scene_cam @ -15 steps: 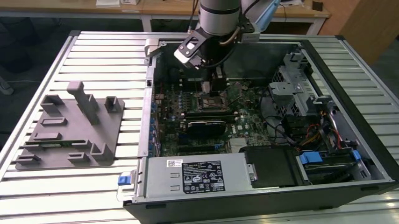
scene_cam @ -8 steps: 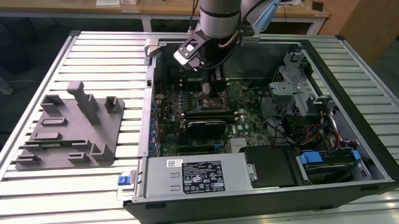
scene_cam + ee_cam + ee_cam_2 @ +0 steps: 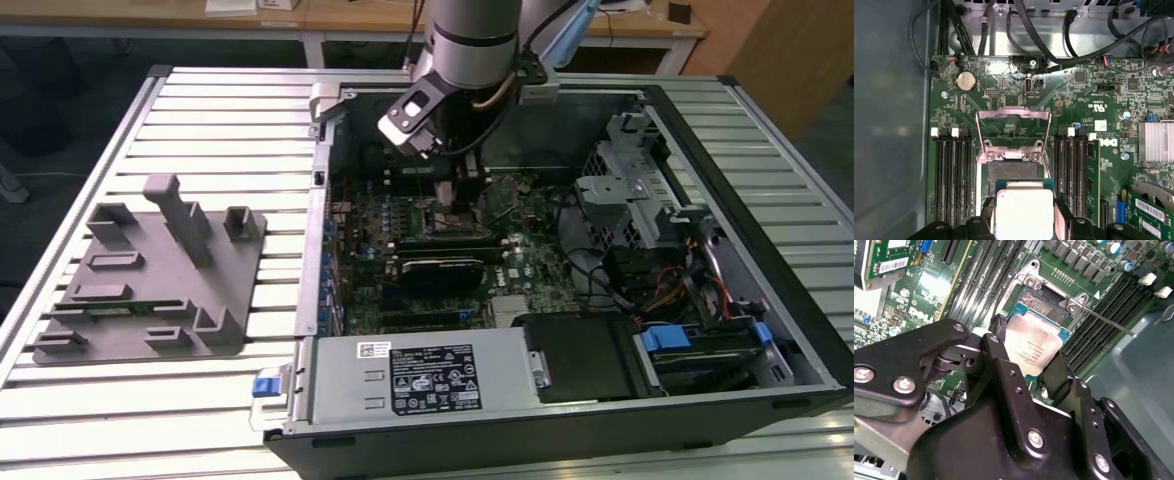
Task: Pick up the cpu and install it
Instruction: 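Place the cpu into insertion slot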
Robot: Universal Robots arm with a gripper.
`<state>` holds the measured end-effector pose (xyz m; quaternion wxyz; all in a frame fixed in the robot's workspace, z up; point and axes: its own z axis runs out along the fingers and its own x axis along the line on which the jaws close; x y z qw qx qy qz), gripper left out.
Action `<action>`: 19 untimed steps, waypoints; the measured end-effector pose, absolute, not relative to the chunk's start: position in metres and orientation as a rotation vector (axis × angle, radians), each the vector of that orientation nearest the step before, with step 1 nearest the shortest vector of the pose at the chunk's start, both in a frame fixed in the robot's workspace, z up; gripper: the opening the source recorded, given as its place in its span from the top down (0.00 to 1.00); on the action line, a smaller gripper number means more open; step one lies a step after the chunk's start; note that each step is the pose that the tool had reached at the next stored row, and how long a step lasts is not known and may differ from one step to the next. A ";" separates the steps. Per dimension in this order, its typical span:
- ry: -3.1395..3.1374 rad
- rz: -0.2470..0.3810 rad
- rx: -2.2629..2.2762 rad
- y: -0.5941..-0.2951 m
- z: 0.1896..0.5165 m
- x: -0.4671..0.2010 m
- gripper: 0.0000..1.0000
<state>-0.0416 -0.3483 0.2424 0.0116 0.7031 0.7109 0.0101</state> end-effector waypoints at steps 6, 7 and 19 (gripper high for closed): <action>2.224 0.031 2.187 -0.348 0.235 -0.039 0.45; 2.224 0.031 2.186 -0.348 0.234 -0.039 0.45; 2.228 0.031 2.183 -0.348 0.222 -0.038 0.45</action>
